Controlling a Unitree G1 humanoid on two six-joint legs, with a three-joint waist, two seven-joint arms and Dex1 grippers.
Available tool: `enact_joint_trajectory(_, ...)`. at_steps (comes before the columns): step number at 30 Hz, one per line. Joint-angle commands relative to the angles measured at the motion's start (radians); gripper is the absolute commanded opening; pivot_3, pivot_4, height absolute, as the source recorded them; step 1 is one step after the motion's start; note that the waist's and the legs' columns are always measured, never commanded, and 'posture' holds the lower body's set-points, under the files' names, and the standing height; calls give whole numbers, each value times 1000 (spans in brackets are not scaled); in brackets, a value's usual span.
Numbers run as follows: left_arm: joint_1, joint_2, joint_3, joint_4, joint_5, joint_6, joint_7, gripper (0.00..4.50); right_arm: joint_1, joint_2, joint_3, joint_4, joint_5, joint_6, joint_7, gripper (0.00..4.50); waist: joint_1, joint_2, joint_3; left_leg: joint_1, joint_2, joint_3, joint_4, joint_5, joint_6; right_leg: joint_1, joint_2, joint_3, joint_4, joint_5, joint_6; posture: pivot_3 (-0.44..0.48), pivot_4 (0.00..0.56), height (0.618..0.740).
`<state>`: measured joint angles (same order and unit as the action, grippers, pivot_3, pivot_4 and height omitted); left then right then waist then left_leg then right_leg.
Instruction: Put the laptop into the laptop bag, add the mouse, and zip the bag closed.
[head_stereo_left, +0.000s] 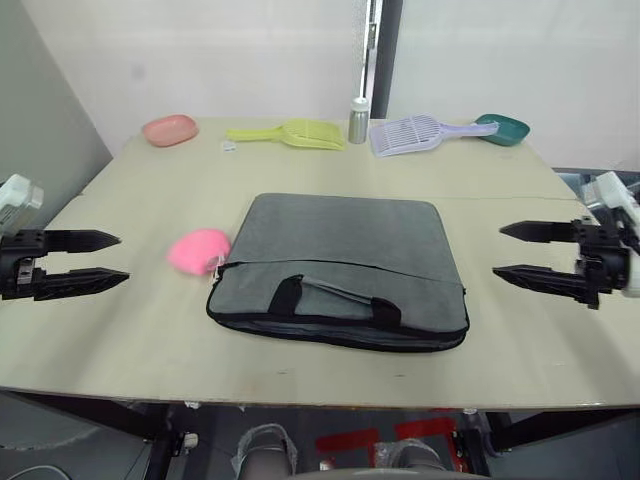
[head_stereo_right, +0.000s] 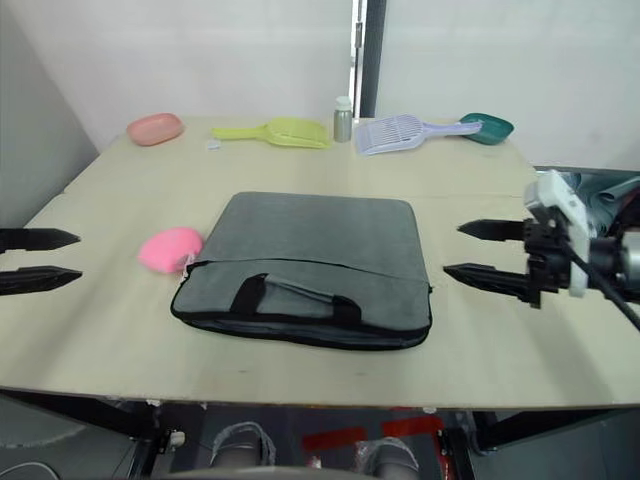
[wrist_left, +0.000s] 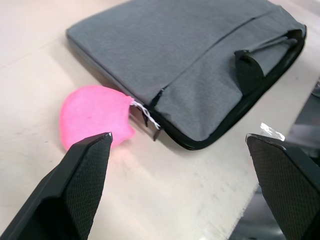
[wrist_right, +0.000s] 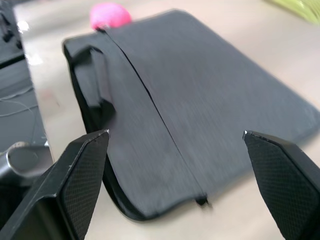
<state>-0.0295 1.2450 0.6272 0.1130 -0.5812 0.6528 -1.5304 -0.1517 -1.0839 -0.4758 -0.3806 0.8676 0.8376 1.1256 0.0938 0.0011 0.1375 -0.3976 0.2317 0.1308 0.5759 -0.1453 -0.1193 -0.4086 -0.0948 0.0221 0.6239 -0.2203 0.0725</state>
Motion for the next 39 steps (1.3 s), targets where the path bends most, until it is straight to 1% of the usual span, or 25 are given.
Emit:
enact_joint_trajectory(1,37,-29,87,-41,-14,7,28,4500,-171,95,147,-31,67,70,-133,4214,-8,0,0,1,0,1,0,0,0,0,0,1,1,0,0,0,150,740)
enact_joint_trajectory(3,78,-61,132,-67,-22,26,52,4500,-268,171,254,-39,54,93,-186,3565,-11,0,0,2,1,1,1,0,-1,-2,1,2,4,0,0,0,150,740)
enact_joint_trajectory(6,132,-104,201,-106,-37,56,83,4500,-343,243,364,-59,57,114,-194,2570,-9,-1,0,-1,1,1,2,0,-1,-4,1,1,6,0,0,0,150,740)
enact_joint_trajectory(9,207,-175,298,-192,-83,93,97,4500,-433,355,522,-25,-35,71,-213,1536,-10,-2,-1,-2,1,1,2,0,-1,-5,1,1,5,-1,-1,0,150,740)
enact_joint_trajectory(11,255,-209,337,-247,-105,101,95,4500,-475,410,594,4,-92,43,-215,825,-9,-3,0,-3,1,1,1,0,-1,-6,1,1,5,-1,-2,0,150,740)
enact_joint_trajectory(13,295,-240,367,-291,-126,108,104,4500,-510,469,665,42,-145,14,-213,190,-11,-4,-1,-3,1,1,1,-1,-2,-6,1,1,6,-1,-2,0,150,740)
enact_joint_trajectory(14,312,-252,378,-307,-134,108,108,4500,-521,495,700,64,-177,-6,-210,26,-9,-4,-1,-3,1,1,1,-1,-2,-6,1,1,6,-1,-2,0,150,740)
enact_joint_trajectory(17,352,-280,406,-340,-157,100,110,4500,-541,559,798,143,-287,-61,-219,26,-7,-5,-1,-3,1,0,2,-1,-2,-6,1,1,7,-1,-2,0,150,740)
enact_joint_trajectory(20,373,-289,420,-350,-177,91,109,4500,-552,600,894,205,-384,-94,-213,26,-7,-5,-2,-2,1,0,3,-1,-3,-5,1,1,7,-1,-2,0,150,740)
enact_joint_trajectory(24,366,-278,412,-346,-202,77,104,4500,-570,632,1016,327,-532,-136,-217,26,-8,-5,-2,-2,1,0,3,-1,-3,-5,1,1,8,-1,-2,0,150,740)
enact_joint_trajectory(28,360,-261,390,-355,-216,67,96,4500,-571,636,1084,366,-610,-153,-191,26,-15,-10,-7,0,1,0,2,-1,-4,-4,2,1,8,-1,-2,0,150,740)
enact_joint_trajectory(31,355,-246,362,-369,-217,53,85,4500,-572,631,1112,381,-651,-136,-177,26,-16,-13,-10,2,1,0,3,-1,-4,-2,2,1,8,-1,-2,0,150,740)
enact_joint_trajectory(33,351,-241,349,-373,-218,48,85,4500,-574,638,1112,396,-675,-130,-185,26,-15,-12,-11,9,1,0,2,-1,-4,5,2,2,8,-1,-2,0,150,740)
enact_joint_trajectory(34,344,-237,334,-377,-217,42,86,4500,-578,641,1109,410,-692,-121,-200,26,-15,-11,-12,12,1,1,2,-1,-4,7,2,3,8,-1,-1,0,150,740)
enact_joint_trajectory(36,329,-229,308,-380,-215,35,91,4500,-584,642,1098,428,-720,-107,-223,26,-15,-11,-15,14,1,1,2,-1,-4,7,2,3,9,-1,-1,0,150,740)
enact_joint_trajectory(39,296,-217,272,-367,-212,23,97,4500,-584,615,1064,401,-723,-94,-213,26,-8,-13,-20,14,1,1,2,-1,-4,7,2,3,11,-1,-1,0,150,740)
